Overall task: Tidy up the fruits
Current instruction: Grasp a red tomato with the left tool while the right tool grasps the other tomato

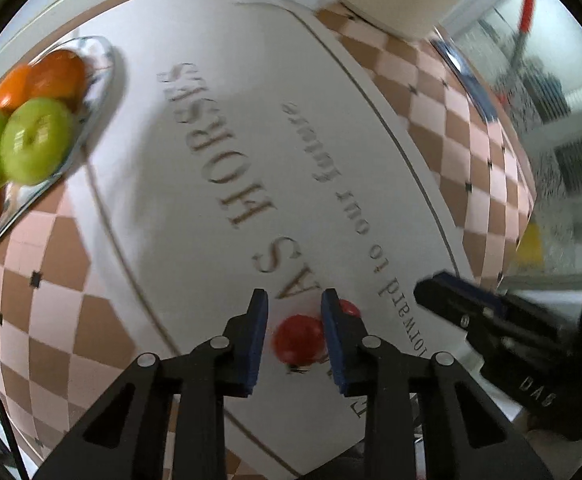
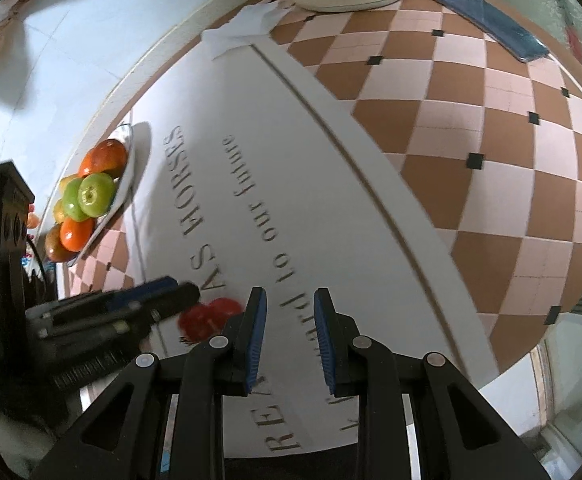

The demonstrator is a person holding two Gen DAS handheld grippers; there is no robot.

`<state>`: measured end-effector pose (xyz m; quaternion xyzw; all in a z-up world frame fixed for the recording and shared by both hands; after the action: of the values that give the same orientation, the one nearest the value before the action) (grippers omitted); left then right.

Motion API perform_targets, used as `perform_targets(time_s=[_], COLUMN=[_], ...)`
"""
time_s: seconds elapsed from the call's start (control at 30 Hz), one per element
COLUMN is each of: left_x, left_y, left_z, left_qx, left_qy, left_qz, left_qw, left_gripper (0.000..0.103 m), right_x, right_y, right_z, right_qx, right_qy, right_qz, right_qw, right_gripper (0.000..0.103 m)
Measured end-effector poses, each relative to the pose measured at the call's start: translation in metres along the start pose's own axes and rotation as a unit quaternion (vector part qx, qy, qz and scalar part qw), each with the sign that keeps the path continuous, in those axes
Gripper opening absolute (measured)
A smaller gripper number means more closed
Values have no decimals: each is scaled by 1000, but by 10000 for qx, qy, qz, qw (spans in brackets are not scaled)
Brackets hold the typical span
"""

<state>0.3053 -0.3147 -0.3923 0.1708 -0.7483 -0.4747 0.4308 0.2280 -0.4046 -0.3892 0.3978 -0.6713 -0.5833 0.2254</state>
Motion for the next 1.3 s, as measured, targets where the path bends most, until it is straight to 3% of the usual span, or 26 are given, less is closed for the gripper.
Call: perform_targets(time_s=[0.27, 0.4, 0.77, 0.87, 0.93, 1.0, 1.13, 1.3], left_x=[-37, -36, -34, -29, -24, -17, -1, 7], left_y=[32, 30, 15, 13, 11, 8, -5, -22], left_z=[-6, 1, 12, 12, 13, 13, 18, 23], left_qx=[295, 200, -152, -221, -271, -293, -511, -715], left_qy=[736, 837, 1115, 1102, 1092, 1050, 739, 271], left_qz=[247, 468, 769, 803, 840, 903, 815, 331], left_qw=[9965, 9952, 9907, 9904, 9901, 9899, 9926, 9965], left_gripper=[25, 25, 30, 33, 45, 50, 50, 49], right_x=[-43, -54, -54, -49, -44, -37, -25, -12], right_y=[-12, -23, -28, -24, -20, -14, -10, -11], right_z=[19, 27, 12, 11, 9, 9, 11, 13], right_qx=[-347, -508, -345, -254, -151, -56, -51, -72], right_qy=[451, 565, 585, 505, 434, 400, 315, 229], right_qz=[-405, -339, -547, -484, -423, -340, -268, -96], right_qw=[9976, 9965, 9962, 9972, 9980, 9986, 9991, 9997], right_gripper=[27, 28, 27, 26, 26, 26, 26, 26])
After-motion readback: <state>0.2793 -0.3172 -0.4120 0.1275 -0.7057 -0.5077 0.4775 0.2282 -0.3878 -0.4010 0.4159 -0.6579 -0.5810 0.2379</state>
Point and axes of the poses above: each gripper's, at about its wrist camera, not at the fingertips, and y roughly against the way its jaws point, x to its right, z to its underside, the point moved 10 cm from there along -y, roughly the way its jaws point, and after that the axes turned 13 degrees about z, right-handed, at the moved point
